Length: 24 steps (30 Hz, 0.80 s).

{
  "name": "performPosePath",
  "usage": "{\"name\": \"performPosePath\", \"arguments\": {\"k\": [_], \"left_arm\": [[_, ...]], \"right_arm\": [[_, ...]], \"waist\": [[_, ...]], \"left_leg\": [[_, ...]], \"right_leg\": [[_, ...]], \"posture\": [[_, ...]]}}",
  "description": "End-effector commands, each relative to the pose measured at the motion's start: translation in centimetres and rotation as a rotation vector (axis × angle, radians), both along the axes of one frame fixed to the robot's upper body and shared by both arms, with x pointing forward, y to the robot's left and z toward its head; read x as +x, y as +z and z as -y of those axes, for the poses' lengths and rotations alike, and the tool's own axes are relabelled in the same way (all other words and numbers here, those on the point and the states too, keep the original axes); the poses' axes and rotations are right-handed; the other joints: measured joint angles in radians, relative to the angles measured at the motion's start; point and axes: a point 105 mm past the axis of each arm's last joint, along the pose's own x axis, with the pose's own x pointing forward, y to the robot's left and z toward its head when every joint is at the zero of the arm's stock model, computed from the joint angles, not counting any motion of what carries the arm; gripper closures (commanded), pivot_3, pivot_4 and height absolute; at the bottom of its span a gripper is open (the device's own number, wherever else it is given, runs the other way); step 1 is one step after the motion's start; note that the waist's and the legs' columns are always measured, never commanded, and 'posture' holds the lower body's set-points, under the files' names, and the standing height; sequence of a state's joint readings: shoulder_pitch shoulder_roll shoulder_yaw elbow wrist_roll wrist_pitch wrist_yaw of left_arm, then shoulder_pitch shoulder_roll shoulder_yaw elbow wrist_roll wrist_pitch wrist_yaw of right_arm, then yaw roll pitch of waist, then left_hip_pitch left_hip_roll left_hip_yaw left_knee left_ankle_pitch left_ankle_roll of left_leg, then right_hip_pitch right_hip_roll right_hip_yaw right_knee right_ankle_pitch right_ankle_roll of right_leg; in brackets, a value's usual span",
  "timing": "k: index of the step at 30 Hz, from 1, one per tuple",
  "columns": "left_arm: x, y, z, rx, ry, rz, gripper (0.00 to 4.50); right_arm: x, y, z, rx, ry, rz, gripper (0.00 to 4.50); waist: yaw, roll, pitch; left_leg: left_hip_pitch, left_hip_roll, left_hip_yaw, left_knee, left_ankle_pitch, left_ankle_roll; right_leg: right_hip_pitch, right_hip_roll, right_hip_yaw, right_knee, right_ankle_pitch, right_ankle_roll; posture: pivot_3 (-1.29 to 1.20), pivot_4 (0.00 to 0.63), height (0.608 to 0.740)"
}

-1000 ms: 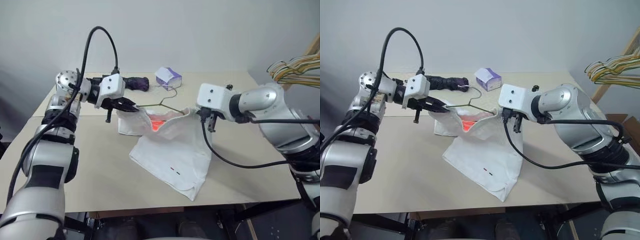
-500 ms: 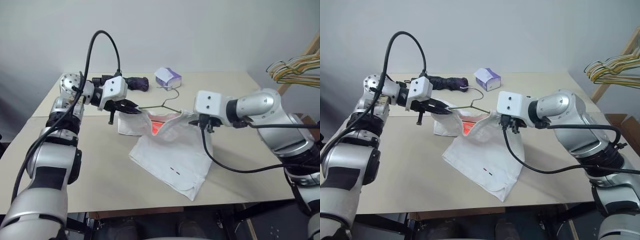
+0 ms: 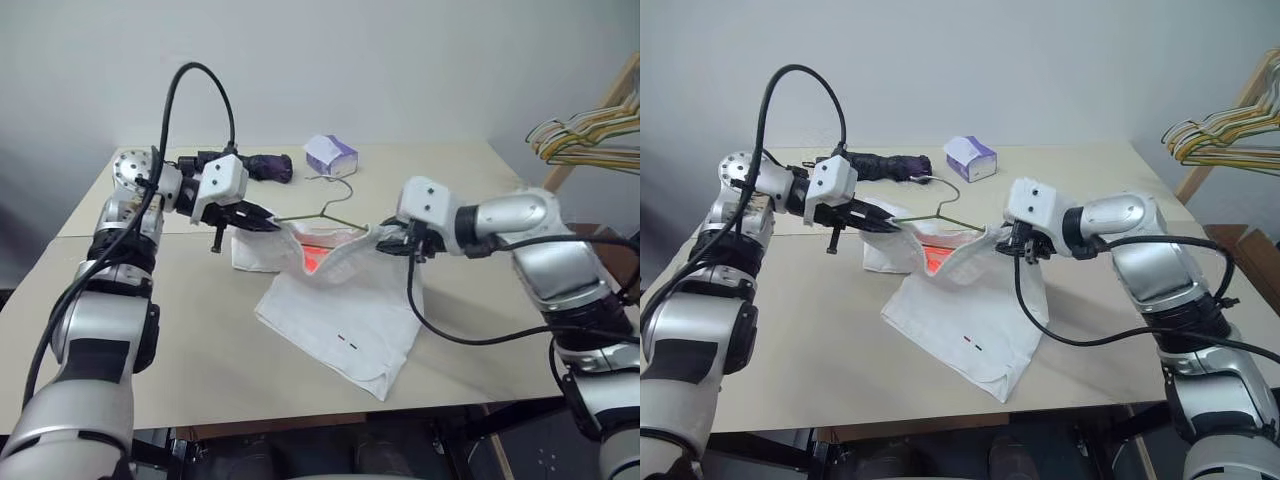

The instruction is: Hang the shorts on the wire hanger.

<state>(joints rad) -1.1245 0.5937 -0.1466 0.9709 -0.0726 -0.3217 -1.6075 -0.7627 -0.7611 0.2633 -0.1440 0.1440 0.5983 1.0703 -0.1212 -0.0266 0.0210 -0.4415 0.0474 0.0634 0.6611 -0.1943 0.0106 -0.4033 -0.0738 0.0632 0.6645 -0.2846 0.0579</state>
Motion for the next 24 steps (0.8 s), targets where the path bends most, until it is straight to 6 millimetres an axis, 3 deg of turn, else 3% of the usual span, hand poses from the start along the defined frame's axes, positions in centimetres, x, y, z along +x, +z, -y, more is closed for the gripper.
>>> {"name": "performPosePath", "arguments": {"k": [1, 6, 9, 13, 18, 19, 24], "left_arm": [[-0.07, 2.21, 0.48, -0.046, -0.025, 0.063, 4.5], [-0.23, 2.4, 0.63, -0.058, -0.036, 0.065, 4.5], [-0.26, 2.34, 0.55, -0.054, -0.035, 0.064, 4.5], [-0.21, 2.14, 0.33, -0.042, -0.027, 0.062, 4.5], [-0.01, 1.88, 0.24, -0.049, -0.008, 0.045, 4.5], [0.09, 1.94, 0.3, -0.063, -0.001, 0.042, 3.79], [0.39, 2.08, 0.41, -0.086, 0.015, 0.054, 2.29]], "right_arm": [[-0.4, 1.13, -0.18, 0.037, 0.028, 0.005, 2.51], [-0.01, 0.6, -0.34, 0.043, 0.015, -0.016, 2.51], [0.28, 0.42, -0.41, 0.047, 0.002, -0.023, 3.05], [0.33, 0.49, -0.38, 0.058, -0.004, -0.023, 4.42], [0.47, 0.32, -0.11, 0.058, -0.025, -0.022, 4.46], [0.44, 0.29, -0.08, 0.06, -0.026, -0.022, 4.5], [0.26, 0.26, -0.01, 0.079, -0.039, -0.026, 4.5]], "waist": [[-0.001, 0.0, 0.0], [-0.001, 0.0, 0.0], [-0.001, 0.0, 0.0], [0.0, 0.0, 0.0], [-0.001, 0.0, 0.0], [-0.001, 0.0, 0.0], [0.0, 0.0, 0.0]], "left_leg": [[0.0, 0.0, 0.0, 0.0, 0.0, 0.0], [0.0, 0.0, 0.0, 0.0, 0.0, 0.0], [0.0, 0.0, 0.0, 0.0, 0.0, 0.0], [0.0, 0.0, 0.0, 0.0, 0.0, 0.0], [0.0, 0.0, 0.0, 0.0, 0.0, 0.0], [0.0, 0.0, 0.0, 0.0, 0.0, 0.0], [0.0, 0.0, 0.0, 0.0, 0.0, 0.0]], "right_leg": [[0.0, 0.0, 0.0, 0.0, 0.0, 0.0], [0.0, 0.0, 0.0, 0.0, 0.0, 0.0], [0.0, 0.0, 0.0, 0.0, 0.0, 0.0], [0.0, 0.0, 0.0, 0.0, 0.0, 0.0], [0.0, 0.0, 0.0, 0.0, 0.0, 0.0], [0.0, 0.0, 0.0, 0.0, 0.0, 0.0], [0.0, 0.0, 0.0, 0.0, 0.0, 0.0]], "posture": [[-0.11, 0.0, 0.74], [-0.1, 0.0, 0.74], [-0.1, 0.0, 0.74], [-0.1, 0.0, 0.74], [-0.1, 0.0, 0.74], [-0.11, 0.0, 0.74], [-0.11, 0.0, 0.74]]}}
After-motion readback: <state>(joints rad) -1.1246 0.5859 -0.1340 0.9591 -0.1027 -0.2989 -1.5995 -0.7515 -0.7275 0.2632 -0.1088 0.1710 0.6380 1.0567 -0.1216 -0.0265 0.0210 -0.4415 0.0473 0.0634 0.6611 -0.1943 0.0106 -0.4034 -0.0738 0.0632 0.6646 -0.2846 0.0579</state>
